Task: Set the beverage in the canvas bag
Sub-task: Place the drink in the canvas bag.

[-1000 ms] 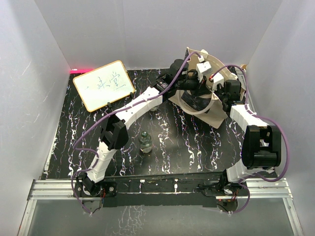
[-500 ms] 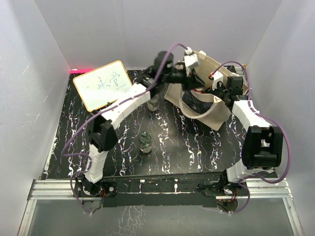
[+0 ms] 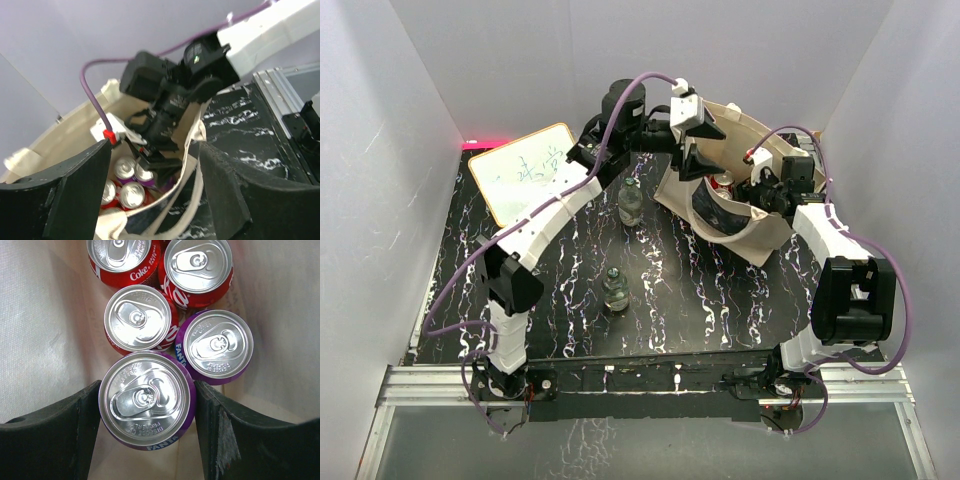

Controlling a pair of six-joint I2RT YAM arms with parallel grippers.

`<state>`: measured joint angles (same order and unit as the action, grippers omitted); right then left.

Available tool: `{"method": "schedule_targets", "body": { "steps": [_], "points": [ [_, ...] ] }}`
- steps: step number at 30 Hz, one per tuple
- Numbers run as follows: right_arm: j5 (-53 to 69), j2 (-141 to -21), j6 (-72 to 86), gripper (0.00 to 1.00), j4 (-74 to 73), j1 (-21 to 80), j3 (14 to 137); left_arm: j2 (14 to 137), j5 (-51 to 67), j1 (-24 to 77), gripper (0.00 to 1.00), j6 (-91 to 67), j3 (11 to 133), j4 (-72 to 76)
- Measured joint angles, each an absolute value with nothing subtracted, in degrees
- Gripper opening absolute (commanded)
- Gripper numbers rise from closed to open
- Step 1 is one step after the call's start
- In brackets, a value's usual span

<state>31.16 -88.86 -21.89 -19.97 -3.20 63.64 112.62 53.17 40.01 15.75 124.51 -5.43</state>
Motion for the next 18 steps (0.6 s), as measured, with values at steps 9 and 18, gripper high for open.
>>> {"method": "schedule_targets", "body": {
  "steps": [9, 18],
  "points": [
    [31.4, -84.6, -20.4, 0.08, -21.3, 1.3, 61.3, 115.0, 54.4, 39.8, 0.82, 24.2, 124.8, -17.2],
    [31.4, -82.8, -15.5, 0.08, -21.1, 4.4, 59.1, 115.0, 56.0, 39.8, 0.82, 39.6, 128.7, -33.3]
  ]
}}
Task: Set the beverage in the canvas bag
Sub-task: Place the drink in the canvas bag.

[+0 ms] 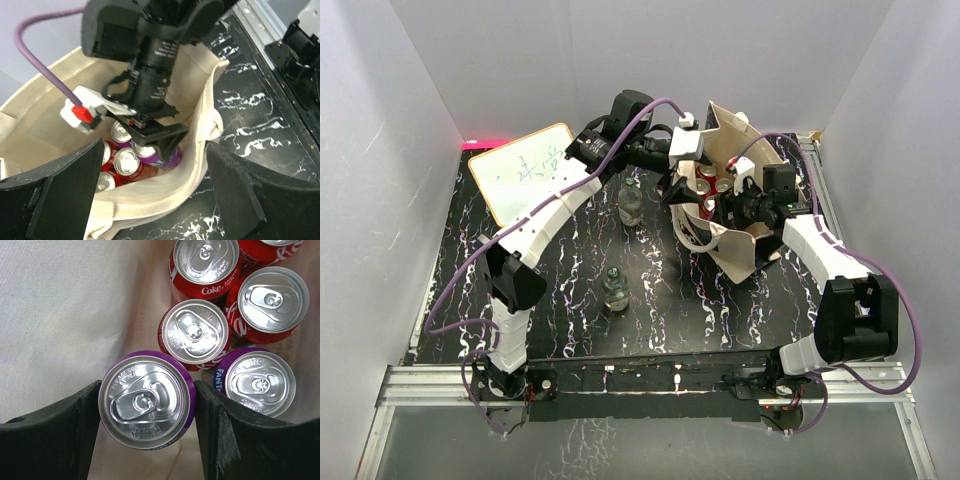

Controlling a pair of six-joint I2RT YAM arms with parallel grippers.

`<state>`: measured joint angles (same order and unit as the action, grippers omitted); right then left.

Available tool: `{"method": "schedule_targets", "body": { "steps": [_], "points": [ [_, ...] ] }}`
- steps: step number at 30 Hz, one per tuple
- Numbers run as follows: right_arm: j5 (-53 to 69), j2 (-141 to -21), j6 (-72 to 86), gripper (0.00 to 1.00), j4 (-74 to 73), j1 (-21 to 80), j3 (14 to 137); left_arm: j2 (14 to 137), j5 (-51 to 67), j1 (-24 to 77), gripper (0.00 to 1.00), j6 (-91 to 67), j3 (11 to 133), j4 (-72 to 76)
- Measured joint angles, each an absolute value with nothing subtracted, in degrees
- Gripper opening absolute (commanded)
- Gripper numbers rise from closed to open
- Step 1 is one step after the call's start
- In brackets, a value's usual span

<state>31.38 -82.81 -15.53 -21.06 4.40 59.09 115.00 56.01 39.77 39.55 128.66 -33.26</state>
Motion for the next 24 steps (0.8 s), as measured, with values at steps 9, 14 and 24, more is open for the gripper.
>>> {"method": "schedule_targets", "body": {
  "steps": [9, 14, 24],
  "points": [
    [27.5, -81.8, -11.3, 0.08, -21.1, 4.5, 59.1, 115.5, 56.2, 39.8, 0.78, 57.2, 129.4, -49.7],
    [25.6, -80.9, -10.3, 0.08, -21.5, 4.6, 58.6, 118.0, 55.9, 40.4, 0.76, 62.8, 130.8, -53.5],
    [24.2, -79.4, -10.1, 0.08, -22.2, 4.7, 58.0, 123.2, 52.7, 43.8, 0.36, 70.3, 130.6, -55.5]
  ]
}}
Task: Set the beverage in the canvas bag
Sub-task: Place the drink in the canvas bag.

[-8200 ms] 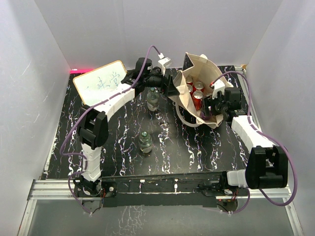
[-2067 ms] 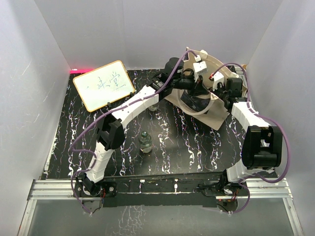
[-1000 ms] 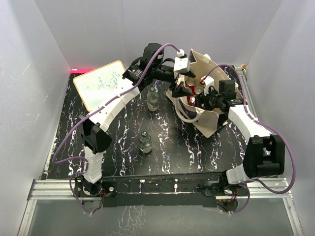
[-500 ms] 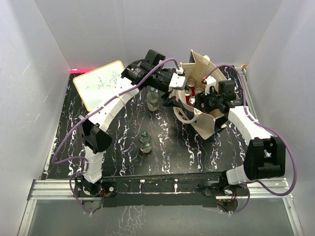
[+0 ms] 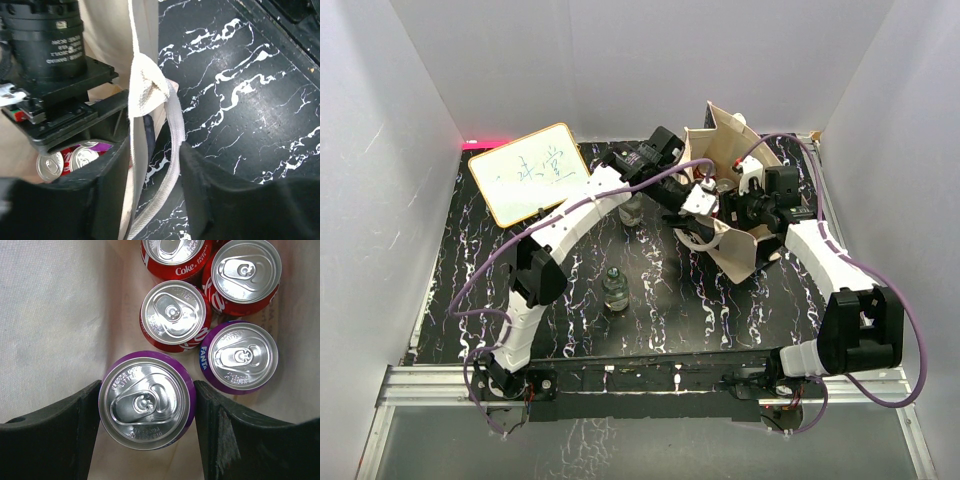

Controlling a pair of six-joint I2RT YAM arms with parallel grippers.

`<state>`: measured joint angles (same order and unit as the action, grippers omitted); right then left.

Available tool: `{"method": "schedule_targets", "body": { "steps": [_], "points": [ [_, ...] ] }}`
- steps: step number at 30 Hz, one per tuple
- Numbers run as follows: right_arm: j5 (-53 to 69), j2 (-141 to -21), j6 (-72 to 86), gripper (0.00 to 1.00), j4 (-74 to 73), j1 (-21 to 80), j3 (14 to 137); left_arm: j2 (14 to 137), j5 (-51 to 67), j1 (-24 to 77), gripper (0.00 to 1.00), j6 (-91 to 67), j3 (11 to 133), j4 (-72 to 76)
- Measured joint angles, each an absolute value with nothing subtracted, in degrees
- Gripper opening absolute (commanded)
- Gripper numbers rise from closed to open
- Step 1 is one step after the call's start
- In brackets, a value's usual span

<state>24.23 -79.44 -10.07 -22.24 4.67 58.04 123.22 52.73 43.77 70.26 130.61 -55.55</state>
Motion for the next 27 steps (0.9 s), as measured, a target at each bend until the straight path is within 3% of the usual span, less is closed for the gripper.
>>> {"method": "schedule_targets", "body": {
  "steps": [4, 5, 14, 27],
  "points": [
    [23.9, -79.3, -9.6, 0.08, -22.5, 4.8, 57.8, 123.2, 51.3, 44.1, 0.04, 76.1, 129.3, -57.7],
    [23.9, -79.2, -9.5, 0.08, -22.5, 4.8, 57.6, 123.0, 51.0, 44.1, 0.0, 77.9, 128.6, -58.0],
    [23.8, -75.9, -11.1, 0.08, -20.3, 5.0, 53.2, 120.2, 47.6, 44.8, 0.0, 88.1, 124.9, -62.2],
    [23.4, -73.3, -15.8, 0.08, -16.8, 5.1, 47.4, 119.1, 48.6, 45.4, 0.0, 75.5, 125.4, -55.9]
  ]
}}
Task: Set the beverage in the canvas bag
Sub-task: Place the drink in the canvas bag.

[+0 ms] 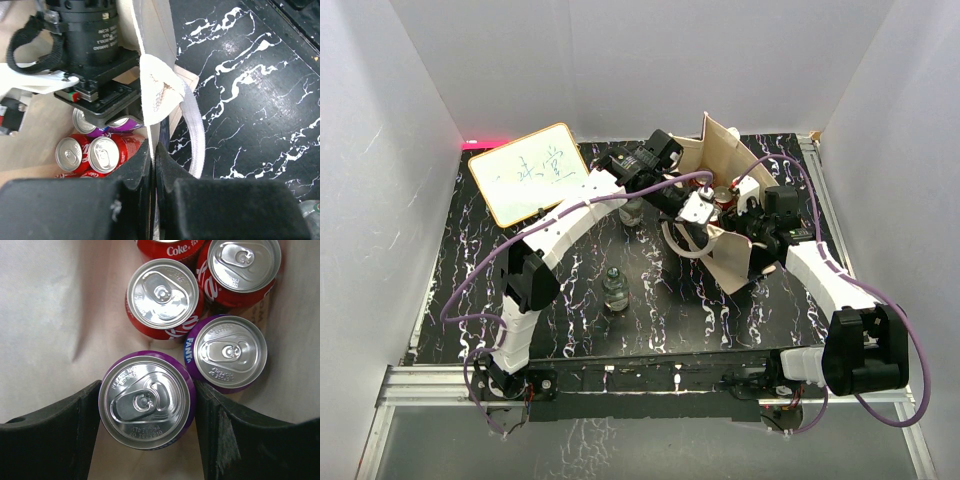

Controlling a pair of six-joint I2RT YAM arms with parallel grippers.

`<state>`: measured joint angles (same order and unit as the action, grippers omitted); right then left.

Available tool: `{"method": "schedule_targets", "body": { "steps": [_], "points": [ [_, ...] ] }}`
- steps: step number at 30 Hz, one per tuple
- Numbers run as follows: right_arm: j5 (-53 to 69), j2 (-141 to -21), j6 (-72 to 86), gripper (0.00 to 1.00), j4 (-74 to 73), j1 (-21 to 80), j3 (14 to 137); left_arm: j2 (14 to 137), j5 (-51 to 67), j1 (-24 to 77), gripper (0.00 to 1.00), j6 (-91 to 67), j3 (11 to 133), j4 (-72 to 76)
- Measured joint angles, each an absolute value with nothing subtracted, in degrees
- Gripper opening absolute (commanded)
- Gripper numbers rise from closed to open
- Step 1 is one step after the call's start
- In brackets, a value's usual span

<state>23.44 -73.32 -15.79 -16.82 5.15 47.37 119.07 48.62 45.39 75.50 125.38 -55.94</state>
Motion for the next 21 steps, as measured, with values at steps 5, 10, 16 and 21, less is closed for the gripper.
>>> {"method": "schedule_targets", "body": {
  "steps": [5, 10, 16, 21],
  "points": [
    [22.3, -73.3, -16.3, 0.08, -16.1, 5.1, 46.9, 119.0, 48.9, 45.3, 0.0, 68.6, 125.4, -51.2],
    [21.9, -73.3, -16.8, 0.08, -14.9, 5.1, 45.8, 119.0, 49.0, 45.1, 0.0, 59.0, 124.1, -42.9],
    [22.7, -73.3, -17.0, 0.08, -14.9, 5.1, 45.8, 117.4, 49.0, 45.1, 0.0, 53.8, 120.5, -37.8],
    [24.4, -73.4, -16.4, 0.08, -14.5, 5.3, 45.8, 115.4, 48.9, 45.0, 0.0, 54.6, 117.1, -36.8]
  ]
}}
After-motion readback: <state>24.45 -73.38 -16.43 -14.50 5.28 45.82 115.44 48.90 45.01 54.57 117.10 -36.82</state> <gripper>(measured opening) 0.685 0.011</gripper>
